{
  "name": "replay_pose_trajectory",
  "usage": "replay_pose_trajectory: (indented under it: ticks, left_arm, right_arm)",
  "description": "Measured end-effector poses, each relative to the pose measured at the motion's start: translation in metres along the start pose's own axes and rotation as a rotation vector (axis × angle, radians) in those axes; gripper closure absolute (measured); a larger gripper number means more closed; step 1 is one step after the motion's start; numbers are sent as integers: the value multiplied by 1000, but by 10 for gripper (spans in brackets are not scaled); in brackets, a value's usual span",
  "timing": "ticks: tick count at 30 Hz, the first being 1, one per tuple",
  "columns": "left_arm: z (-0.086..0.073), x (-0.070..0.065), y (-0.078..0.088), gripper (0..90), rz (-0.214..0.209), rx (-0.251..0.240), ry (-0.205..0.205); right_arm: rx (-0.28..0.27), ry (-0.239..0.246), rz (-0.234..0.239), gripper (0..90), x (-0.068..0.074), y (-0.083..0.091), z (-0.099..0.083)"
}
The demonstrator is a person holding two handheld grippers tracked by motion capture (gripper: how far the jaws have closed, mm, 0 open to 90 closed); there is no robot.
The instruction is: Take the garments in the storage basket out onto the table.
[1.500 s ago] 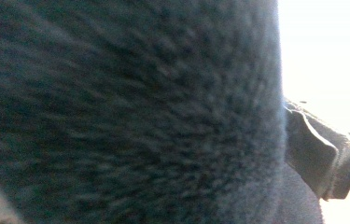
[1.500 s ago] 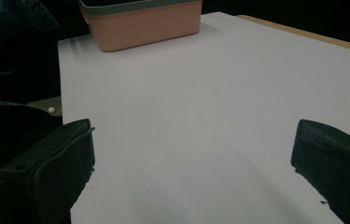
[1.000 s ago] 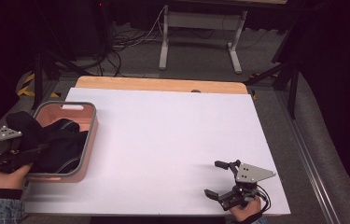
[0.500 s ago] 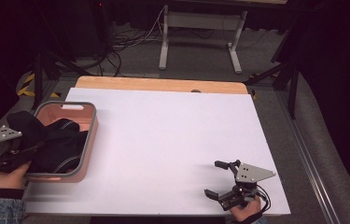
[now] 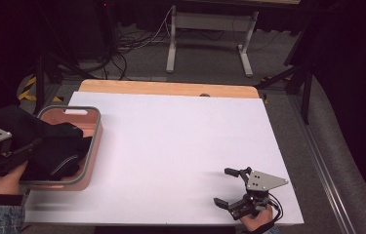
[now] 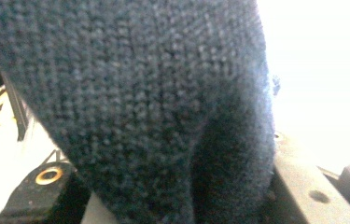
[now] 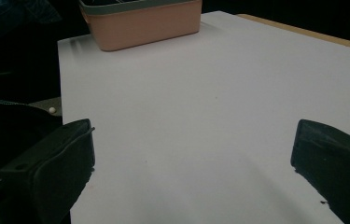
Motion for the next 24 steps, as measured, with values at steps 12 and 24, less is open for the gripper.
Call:
replay_pose_trajectory:
  ticks: [12,24]
  left_arm:
    - [33,-11,16,685,-17,-95,-36]
    - [65,-17,35,689,-18,-164,-67]
  right_arm:
    - [0,2,-1,4,0,1,0]
    - [-1,4,1,4,1,1,0]
Point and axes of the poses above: each handheld gripper's, and its own axes: y roughly backward along the jaws, z roughly out of its top, x roughly to its left, the point moved 6 cm from there along -y, roughly forward along the jaws, and after that the axes turned 4 degrees about -z, right-handed, at the moved point
